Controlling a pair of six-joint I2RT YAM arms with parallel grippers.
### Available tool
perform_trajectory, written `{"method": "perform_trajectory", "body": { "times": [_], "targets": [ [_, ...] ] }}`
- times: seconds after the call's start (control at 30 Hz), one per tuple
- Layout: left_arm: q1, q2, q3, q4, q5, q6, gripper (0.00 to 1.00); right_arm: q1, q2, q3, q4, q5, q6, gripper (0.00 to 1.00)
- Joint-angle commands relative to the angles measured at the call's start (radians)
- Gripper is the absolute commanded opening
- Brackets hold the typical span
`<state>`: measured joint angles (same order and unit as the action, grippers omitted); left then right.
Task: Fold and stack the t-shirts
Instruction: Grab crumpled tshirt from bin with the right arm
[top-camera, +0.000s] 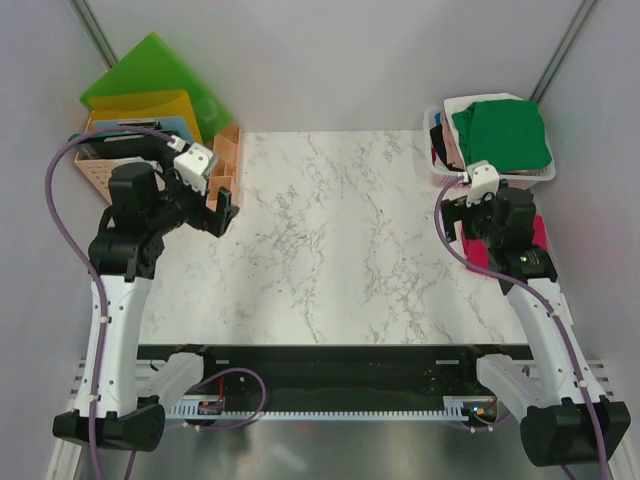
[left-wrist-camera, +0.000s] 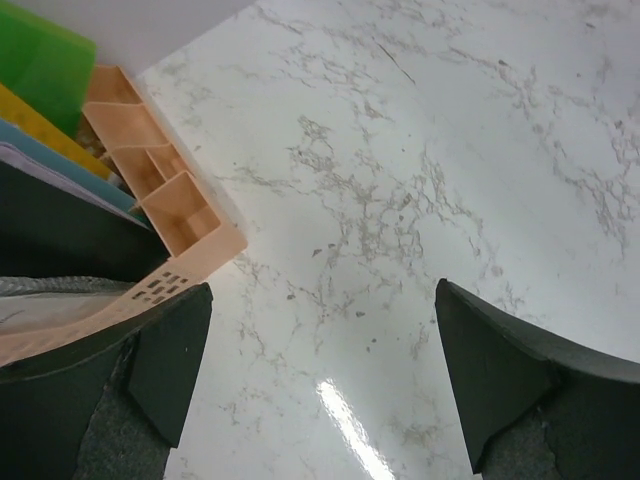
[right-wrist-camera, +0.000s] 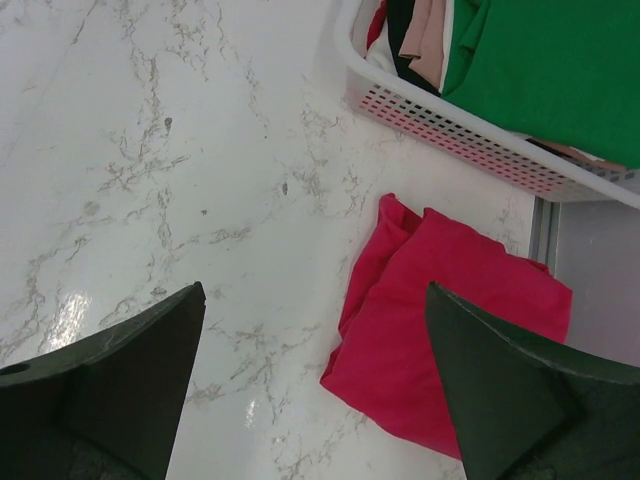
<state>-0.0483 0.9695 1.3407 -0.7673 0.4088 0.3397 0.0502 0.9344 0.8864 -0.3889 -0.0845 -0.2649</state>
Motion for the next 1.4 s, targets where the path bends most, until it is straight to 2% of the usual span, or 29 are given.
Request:
{"method": "perform_trajectory", "body": {
  "times": [0.0,0.07,0.13,0.17,0.2,0.23,0.27,0.3,0.37,0.4,0.5,0.53,0.57,0.6,0.73,0.8,0.83,0.87,0.9,0.97,1.07,1.37],
  "targets": [
    [-0.001,-0.050,-0.040,-0.061,0.122,0.113,1.00,-0.001,-0.034,-0.023,-0.039,-0.043,-0.076,0.98],
    [-0.002,-0.107,-0.116,0.008,0.133,0.093,1.00,0.000,-0.039,-0.033,-0.051,-0.057,-0.089,0.98],
    [-0.002,-0.179,-0.188,0.049,0.101,0.075,1.00,0.000,0.004,0.002,-0.103,-0.060,-0.103,0.98],
    [-0.002,-0.199,-0.218,0.116,0.061,0.018,1.00,-0.001,0.029,0.023,-0.116,-0.028,-0.094,0.98],
    [-0.002,-0.251,-0.251,0.181,-0.081,-0.023,1.00,-0.001,0.059,0.054,-0.102,0.014,-0.053,0.98],
    [-0.002,-0.276,-0.324,0.231,-0.162,-0.062,1.00,-0.001,0.067,0.062,-0.082,0.111,-0.042,0.98],
    [-0.002,-0.305,-0.357,0.314,-0.236,-0.098,1.00,-0.001,0.070,0.066,-0.058,0.147,-0.034,0.98],
    [-0.002,-0.324,-0.382,0.338,-0.296,-0.096,1.00,-0.001,0.070,0.068,-0.029,0.178,-0.030,0.98],
    [-0.002,-0.342,-0.425,0.358,-0.321,-0.087,1.00,-0.001,0.098,0.106,0.033,0.224,-0.017,0.98],
    [-0.002,-0.341,-0.431,0.364,-0.361,-0.093,1.00,0.000,0.165,0.182,0.028,0.256,-0.002,0.98],
    [-0.002,-0.341,-0.449,0.370,-0.383,-0.105,1.00,0.000,0.309,0.383,-0.004,0.394,0.055,0.98],
    [-0.002,-0.354,-0.459,0.370,-0.371,-0.117,1.00,0.000,0.457,0.490,-0.024,0.411,0.050,0.98],
    [-0.002,-0.364,-0.462,0.370,-0.369,-0.128,1.00,0.000,0.458,0.491,-0.024,0.411,0.049,0.98],
    [-0.001,-0.370,-0.465,0.370,-0.366,-0.131,1.00,-0.001,0.569,0.613,-0.062,0.414,0.059,0.98],
    [-0.002,-0.339,-0.472,0.339,-0.435,-0.087,1.00,0.000,0.841,0.912,-0.157,0.390,0.107,0.97],
    [-0.002,-0.359,-0.489,0.341,-0.429,-0.062,1.00,-0.003,0.981,1.075,-0.226,0.382,0.134,0.86],
    [-0.002,-0.374,-0.500,0.335,-0.418,-0.054,1.00,0.000,1.013,1.117,-0.243,0.371,0.141,0.78],
    [-0.002,-0.400,-0.505,0.332,-0.412,-0.044,1.00,-0.003,1.040,1.146,-0.251,0.370,0.157,0.71],
    [-0.002,-0.410,-0.509,0.327,-0.412,-0.041,1.00,-0.001,1.081,1.184,-0.251,0.374,0.164,0.72],
    [-0.002,-0.416,-0.511,0.312,-0.412,-0.036,1.00,-0.003,1.118,1.218,-0.249,0.406,0.170,0.80],
    [-0.002,-0.413,-0.517,0.293,-0.386,-0.042,1.00,-0.038,1.166,1.258,-0.237,0.436,0.194,0.83],
    [-0.002,-0.399,-0.540,0.298,-0.344,-0.054,1.00,-0.170,1.186,1.217,-0.162,0.414,0.217,0.74]
  ]
}}
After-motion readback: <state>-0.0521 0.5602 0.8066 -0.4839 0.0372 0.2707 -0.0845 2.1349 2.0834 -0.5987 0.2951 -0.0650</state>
